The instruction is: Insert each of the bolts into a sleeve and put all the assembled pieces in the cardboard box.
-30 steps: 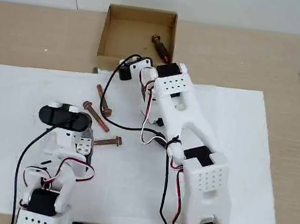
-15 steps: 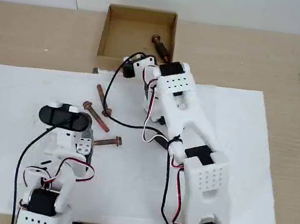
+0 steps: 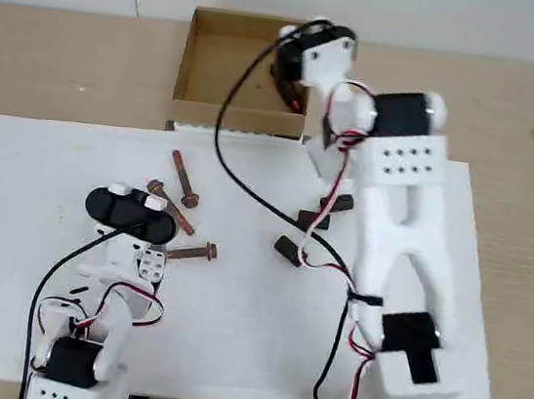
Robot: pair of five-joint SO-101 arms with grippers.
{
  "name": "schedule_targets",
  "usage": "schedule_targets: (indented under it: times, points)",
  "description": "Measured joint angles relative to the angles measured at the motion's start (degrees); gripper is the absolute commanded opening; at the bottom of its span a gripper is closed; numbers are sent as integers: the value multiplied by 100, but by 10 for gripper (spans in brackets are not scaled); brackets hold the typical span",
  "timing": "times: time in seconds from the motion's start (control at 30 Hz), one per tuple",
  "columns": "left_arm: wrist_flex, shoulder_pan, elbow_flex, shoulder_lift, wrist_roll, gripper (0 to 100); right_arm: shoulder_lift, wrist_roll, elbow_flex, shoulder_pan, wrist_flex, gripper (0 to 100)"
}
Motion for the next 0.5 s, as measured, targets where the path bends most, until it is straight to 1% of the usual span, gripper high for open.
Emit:
schedule_targets:
  times: [0.17,0.33,0.5]
  points:
    - [598,0,-598,0,-492,10,-580,0,941,589,0,4]
    - [1187,0,-1363,44,-589,11,-1108,0,1996,1152,0,4]
    - [1714,9,-2576,888,-607,11,-1688,0,2787,1714,0,4]
